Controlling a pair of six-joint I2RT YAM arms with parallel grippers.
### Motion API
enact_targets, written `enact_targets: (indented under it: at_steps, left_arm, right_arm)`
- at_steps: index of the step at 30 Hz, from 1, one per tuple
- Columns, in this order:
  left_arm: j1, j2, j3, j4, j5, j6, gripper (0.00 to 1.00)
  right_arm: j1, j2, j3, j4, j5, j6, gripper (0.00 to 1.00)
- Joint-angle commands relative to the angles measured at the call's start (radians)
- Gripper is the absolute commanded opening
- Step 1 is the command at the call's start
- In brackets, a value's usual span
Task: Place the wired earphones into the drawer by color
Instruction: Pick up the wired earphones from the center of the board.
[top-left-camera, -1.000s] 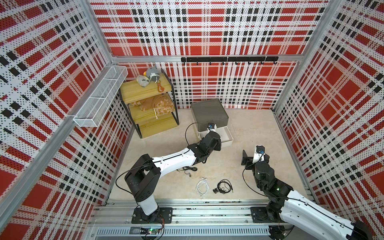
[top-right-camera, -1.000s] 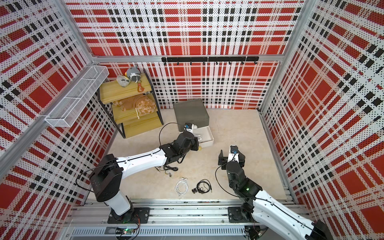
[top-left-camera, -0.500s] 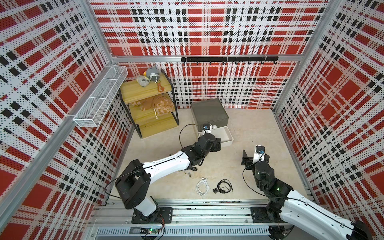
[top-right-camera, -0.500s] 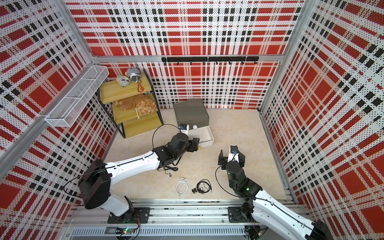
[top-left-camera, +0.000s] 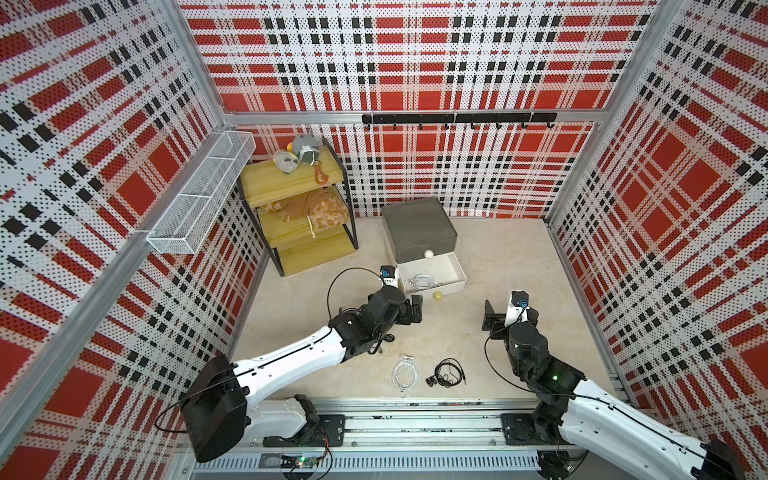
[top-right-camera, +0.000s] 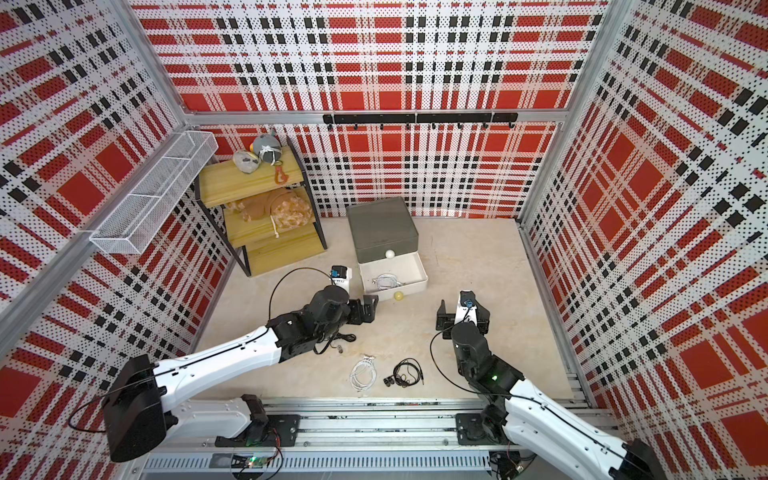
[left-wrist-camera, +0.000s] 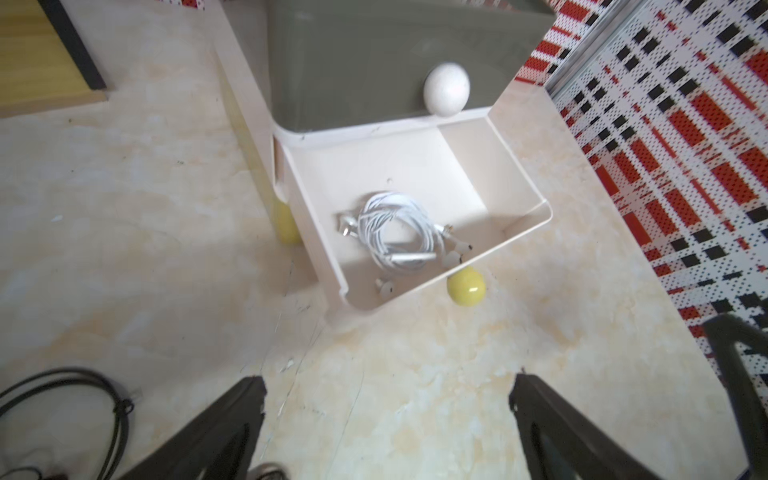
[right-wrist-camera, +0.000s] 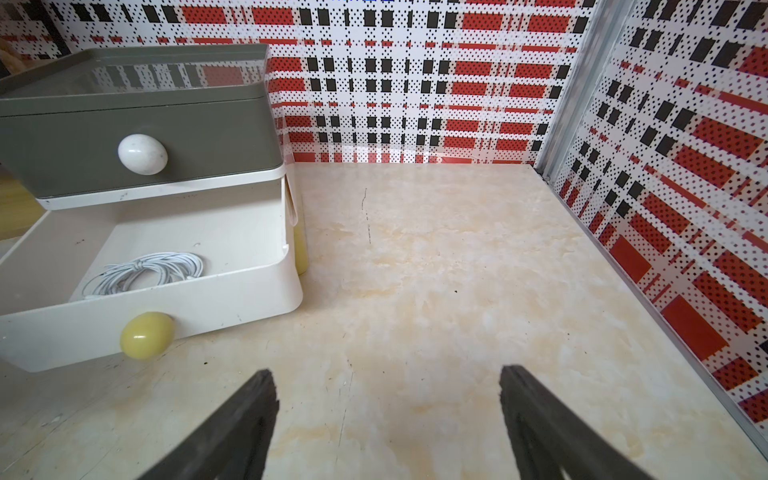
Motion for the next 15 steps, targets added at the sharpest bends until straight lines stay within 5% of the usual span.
enact_targets:
  at_steps: [1, 15]
  left_arm:
    - [-0.011, -0.033, -0.033, -0.092, 0.035, -0.026, 0.99]
    - [-0.147, -0.012, -0.102, -0.245, 0.065, -0.080, 0.93]
  right_arm:
    - [-0.008, 0.003, -0.014, 0.007, 0.016, 0.000, 0.90]
    - [-0.008, 0.022, -0.012, 0.009, 0.018, 0.000, 0.90]
